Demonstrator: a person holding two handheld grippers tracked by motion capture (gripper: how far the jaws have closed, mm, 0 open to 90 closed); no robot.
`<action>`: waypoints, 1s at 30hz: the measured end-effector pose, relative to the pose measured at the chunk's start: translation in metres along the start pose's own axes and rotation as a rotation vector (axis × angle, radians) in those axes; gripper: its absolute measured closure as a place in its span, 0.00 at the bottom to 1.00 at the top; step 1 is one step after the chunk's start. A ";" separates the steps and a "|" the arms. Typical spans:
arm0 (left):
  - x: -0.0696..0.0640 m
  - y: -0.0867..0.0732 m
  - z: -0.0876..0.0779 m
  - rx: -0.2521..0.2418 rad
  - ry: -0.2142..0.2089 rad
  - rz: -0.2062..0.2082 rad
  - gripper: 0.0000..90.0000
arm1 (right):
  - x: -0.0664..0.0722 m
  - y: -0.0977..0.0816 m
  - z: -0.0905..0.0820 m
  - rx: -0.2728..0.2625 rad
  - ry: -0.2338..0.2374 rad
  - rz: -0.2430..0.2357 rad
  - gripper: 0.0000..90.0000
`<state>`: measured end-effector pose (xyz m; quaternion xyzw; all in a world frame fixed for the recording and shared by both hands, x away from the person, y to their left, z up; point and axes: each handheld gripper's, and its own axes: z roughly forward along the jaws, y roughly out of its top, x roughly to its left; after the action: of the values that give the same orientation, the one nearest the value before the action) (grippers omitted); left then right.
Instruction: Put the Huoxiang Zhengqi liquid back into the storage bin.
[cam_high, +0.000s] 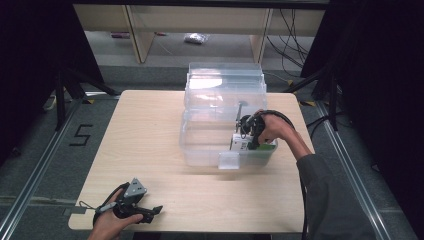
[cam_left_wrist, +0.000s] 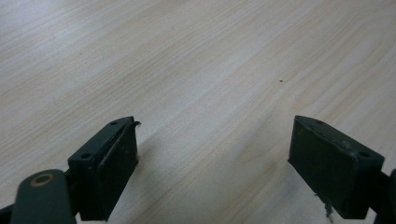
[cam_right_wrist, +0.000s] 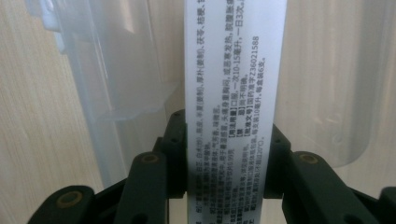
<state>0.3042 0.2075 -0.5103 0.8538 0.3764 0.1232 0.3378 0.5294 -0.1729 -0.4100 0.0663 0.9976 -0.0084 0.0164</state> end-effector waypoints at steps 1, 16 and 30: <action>0.000 0.000 0.000 0.000 0.000 0.000 0.17 | -0.001 0.000 0.001 -0.001 0.009 -0.013 0.70; 0.000 0.000 0.000 -0.001 0.001 -0.001 0.17 | 0.001 -0.009 -0.020 -0.086 0.001 0.008 0.66; 0.000 0.000 0.000 -0.001 0.002 0.001 0.17 | 0.005 -0.024 -0.045 -0.154 -0.021 0.104 0.61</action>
<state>0.3042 0.2073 -0.5102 0.8537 0.3764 0.1243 0.3377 0.5203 -0.1953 -0.3649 0.1164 0.9903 0.0686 0.0323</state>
